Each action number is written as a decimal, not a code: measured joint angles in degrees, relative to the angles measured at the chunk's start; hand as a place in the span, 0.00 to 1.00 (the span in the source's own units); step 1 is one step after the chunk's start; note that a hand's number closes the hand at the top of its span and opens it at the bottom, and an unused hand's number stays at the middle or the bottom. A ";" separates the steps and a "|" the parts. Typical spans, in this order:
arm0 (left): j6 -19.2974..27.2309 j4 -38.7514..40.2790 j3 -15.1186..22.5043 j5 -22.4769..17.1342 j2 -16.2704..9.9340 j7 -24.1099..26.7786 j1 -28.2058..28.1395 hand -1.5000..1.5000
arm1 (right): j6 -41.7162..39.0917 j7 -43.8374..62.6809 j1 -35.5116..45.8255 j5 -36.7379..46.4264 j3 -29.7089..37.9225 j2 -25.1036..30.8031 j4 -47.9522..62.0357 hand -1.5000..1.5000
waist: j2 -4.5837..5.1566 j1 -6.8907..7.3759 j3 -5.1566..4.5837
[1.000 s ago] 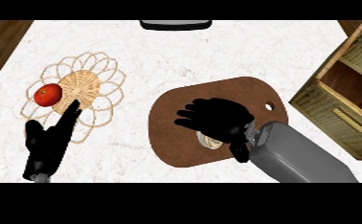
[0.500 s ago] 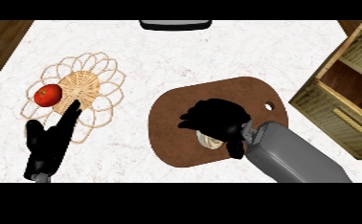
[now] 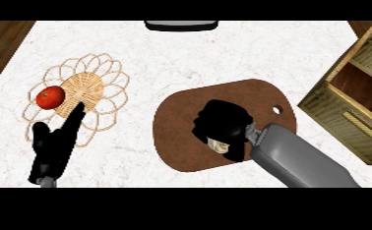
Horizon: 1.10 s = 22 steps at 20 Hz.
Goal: Pick the cupcake from the cutting board and place it in the basket
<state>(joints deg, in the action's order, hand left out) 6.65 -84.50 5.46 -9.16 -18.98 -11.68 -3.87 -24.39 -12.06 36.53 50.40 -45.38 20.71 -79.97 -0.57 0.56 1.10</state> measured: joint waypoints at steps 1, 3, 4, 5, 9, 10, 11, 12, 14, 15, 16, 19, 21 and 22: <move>0.01 -0.02 -0.10 0.04 0.12 0.00 -0.07 0.50 | 0.74 -0.36 -0.19 0.54 0.00 0.01 0.00 1.00 | -0.04 -0.06 0.00; -0.21 0.17 -0.18 0.14 0.28 -0.08 0.05 0.50 | 1.83 -0.72 -0.29 1.45 -0.03 -0.83 0.74 1.00 | -0.09 -0.11 0.02; 0.01 0.16 -0.29 0.33 0.43 0.04 -0.20 0.50 | 1.92 -0.52 -1.16 1.68 0.02 -0.28 -0.32 1.00 | -0.18 -0.36 0.06; 0.14 -0.08 -0.59 0.30 0.37 0.09 -0.85 0.50 | 2.42 -0.31 -3.32 1.92 -0.25 1.20 -2.56 1.00 | -0.36 -0.98 0.07; 0.93 -1.63 -2.58 -0.31 -0.36 0.40 -5.26 0.50 | 5.27 -1.28 -12.48 1.48 1.42 11.26 -10.28 1.00 | -1.47 -5.36 0.21; 1.08 -2.15 -3.22 -0.70 -0.60 0.16 -6.35 0.50 | 6.15 -1.70 -14.70 1.20 2.16 13.88 -12.10 1.00 | -1.71 -6.44 0.23; 1.35 -2.60 -3.68 -0.90 -0.63 0.12 -7.33 0.50 | 7.07 -2.44 -16.75 0.71 3.08 16.52 -13.97 1.00 | -1.88 -7.45 0.25; 1.65 -3.07 -4.11 -1.11 -0.60 -0.02 -8.21 0.50 | 8.36 -3.21 -18.76 0.05 4.31 18.92 -15.87 1.00 | -2.01 -8.33 0.26; 1.86 -3.92 -4.79 -1.38 -0.79 -0.10 -9.71 0.50 | 10.60 -4.68 -22.50 -2.67 7.68 22.84 -19.64 1.00 | -2.10 -9.68 0.27; 2.08 -4.35 -5.19 -1.58 -0.72 -0.07 -10.38 0.50 | 11.34 -5.40 -24.76 -4.82 9.18 24.02 -21.31 1.00 | -2.09 -10.24 0.26; 2.08 -4.76 -5.51 -1.79 -0.79 -0.07 -11.04 0.50 | 11.91 -6.15 -26.91 -7.40 10.67 24.74 -22.83 1.00 | -2.04 -10.82 0.27; 2.53 -6.12 -6.40 -2.13 -0.70 0.16 -12.77 0.50 | 12.33 -7.78 -32.98 -17.89 14.61 23.32 -25.97 1.00 | -1.62 -12.10 0.28; 2.66 -6.81 -6.77 -2.26 -0.72 0.11 -13.46 0.50 | 12.43 -8.78 -35.91 -24.78 17.94 22.66 -28.59 1.00 | -1.45 -12.51 0.19; 2.72 -7.08 -6.96 -2.35 -0.69 0.08 -13.76 0.50 | 12.61 -9.30 -37.12 -27.98 19.88 22.53 -30.07 1.00 | -1.45 -12.72 0.14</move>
<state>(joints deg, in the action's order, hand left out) 9.38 -91.57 -1.50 -11.51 -19.67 -11.59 -17.63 -11.77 -21.36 -0.59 22.42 -25.50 43.24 -110.04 -2.02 -12.16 1.24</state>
